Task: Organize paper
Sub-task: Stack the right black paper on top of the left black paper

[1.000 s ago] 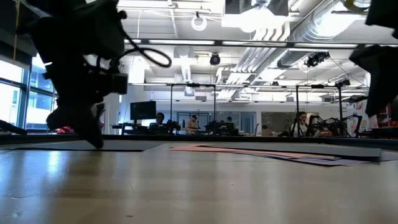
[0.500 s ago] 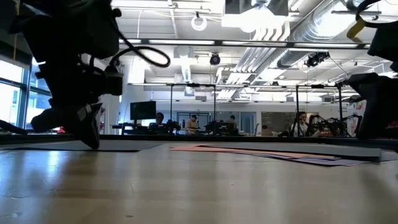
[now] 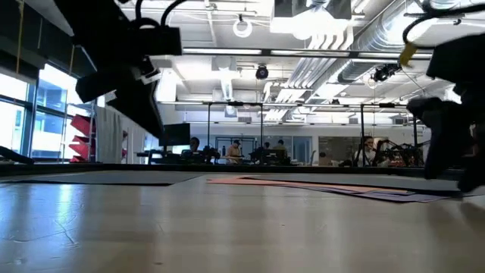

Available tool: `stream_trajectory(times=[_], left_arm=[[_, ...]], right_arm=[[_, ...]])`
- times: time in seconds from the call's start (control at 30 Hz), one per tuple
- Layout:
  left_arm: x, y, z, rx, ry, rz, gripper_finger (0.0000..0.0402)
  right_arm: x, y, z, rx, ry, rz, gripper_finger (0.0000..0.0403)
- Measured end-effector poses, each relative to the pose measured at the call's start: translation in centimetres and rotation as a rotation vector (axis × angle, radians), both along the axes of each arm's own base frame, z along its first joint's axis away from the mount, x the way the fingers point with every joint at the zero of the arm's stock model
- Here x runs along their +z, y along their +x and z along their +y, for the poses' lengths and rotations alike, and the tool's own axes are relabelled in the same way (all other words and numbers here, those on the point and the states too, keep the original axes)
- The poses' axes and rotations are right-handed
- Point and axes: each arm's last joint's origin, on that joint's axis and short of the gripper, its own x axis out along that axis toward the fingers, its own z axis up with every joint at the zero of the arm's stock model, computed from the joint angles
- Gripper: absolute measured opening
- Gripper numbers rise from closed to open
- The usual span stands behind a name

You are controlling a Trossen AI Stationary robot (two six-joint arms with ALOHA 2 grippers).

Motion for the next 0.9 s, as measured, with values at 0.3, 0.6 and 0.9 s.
stream_trajectory(times=[0.3,0.6,0.9], left_arm=[[0.4,0.8,-0.4,-0.044,0.001,-0.075,0.0000],[0.8,1.5,-0.7,-0.104,0.018,-0.135,0.0000],[2.0,2.8,-1.4,-0.238,0.069,-0.256,0.0000]], right_arm=[[-0.6,-0.1,-0.7,-0.055,0.055,0.001,0.0051],[2.2,1.5,0.5,-0.052,0.038,0.053,0.0001],[10.3,4.1,1.6,-0.203,-0.161,-0.014,0.0000]])
